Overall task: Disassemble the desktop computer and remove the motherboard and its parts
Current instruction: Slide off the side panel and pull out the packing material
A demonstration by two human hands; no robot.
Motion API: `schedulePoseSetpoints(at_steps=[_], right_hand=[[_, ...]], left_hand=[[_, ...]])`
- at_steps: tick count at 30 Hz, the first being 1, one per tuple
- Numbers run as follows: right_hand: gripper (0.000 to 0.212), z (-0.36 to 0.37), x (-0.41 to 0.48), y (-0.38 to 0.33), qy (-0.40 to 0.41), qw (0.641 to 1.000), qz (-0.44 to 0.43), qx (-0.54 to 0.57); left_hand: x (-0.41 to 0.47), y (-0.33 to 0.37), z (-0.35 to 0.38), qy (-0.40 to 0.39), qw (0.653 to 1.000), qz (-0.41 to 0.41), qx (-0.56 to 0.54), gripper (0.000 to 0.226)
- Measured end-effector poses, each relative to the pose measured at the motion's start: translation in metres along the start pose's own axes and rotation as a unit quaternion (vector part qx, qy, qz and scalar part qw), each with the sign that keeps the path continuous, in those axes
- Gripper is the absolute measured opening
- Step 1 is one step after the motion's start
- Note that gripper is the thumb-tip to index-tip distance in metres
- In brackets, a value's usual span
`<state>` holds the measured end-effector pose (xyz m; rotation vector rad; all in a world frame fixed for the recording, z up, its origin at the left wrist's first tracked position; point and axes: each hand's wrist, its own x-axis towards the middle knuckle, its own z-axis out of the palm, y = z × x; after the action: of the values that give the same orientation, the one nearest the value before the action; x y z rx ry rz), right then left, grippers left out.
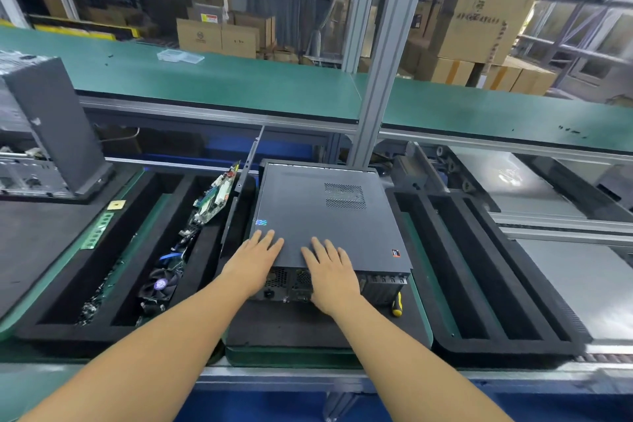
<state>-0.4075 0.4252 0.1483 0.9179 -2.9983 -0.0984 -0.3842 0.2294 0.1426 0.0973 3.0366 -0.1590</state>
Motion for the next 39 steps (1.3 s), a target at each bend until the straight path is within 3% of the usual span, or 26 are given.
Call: schedulePoseSetpoints(at_steps=[6, 9, 15, 18, 22, 24, 27, 29, 39], right_hand=[[0.089, -0.007, 0.009, 0.005, -0.003, 1.000, -0.010, -0.010], [0.083, -0.013, 0.009, 0.005, 0.033, 0.999, -0.015, -0.009], [0.048, -0.050, 0.022, 0.013, 0.162, 0.987, 0.022, 0.005], [0.046, -0.071, 0.026, 0.038, 0.161, 0.986, 0.036, 0.003], [0.043, -0.099, 0.026, 0.060, 0.157, 0.987, 0.027, -0.004], [0.045, -0.110, 0.024, 0.065, 0.189, 0.982, 0.028, 0.004], [0.052, -0.123, 0.016, 0.073, 0.249, 0.967, 0.039, 0.044], [0.053, -0.131, 0.010, 0.079, 0.283, 0.954, 0.063, 0.072], [0.040, -0.177, -0.030, 0.139, 0.403, 0.901, 0.147, 0.056]], left_hand=[[-0.005, -0.012, -0.011, -0.007, 0.999, 0.045, -0.025, 0.071], [-0.011, -0.022, -0.020, 0.054, 0.996, 0.045, -0.047, 0.057], [-0.012, -0.031, -0.038, 0.192, 0.976, 0.057, -0.091, 0.054], [-0.011, -0.027, -0.050, 0.269, 0.953, 0.053, -0.126, 0.054], [-0.007, -0.009, -0.077, 0.364, 0.908, 0.031, -0.205, 0.049], [-0.003, 0.000, -0.090, 0.395, 0.877, -0.018, -0.273, 0.063], [0.002, 0.011, -0.104, 0.391, 0.787, -0.149, -0.453, 0.080], [0.005, 0.018, -0.105, 0.366, 0.737, -0.191, -0.535, 0.082], [0.044, 0.093, -0.097, 0.227, 0.799, -0.134, -0.540, 0.052]])
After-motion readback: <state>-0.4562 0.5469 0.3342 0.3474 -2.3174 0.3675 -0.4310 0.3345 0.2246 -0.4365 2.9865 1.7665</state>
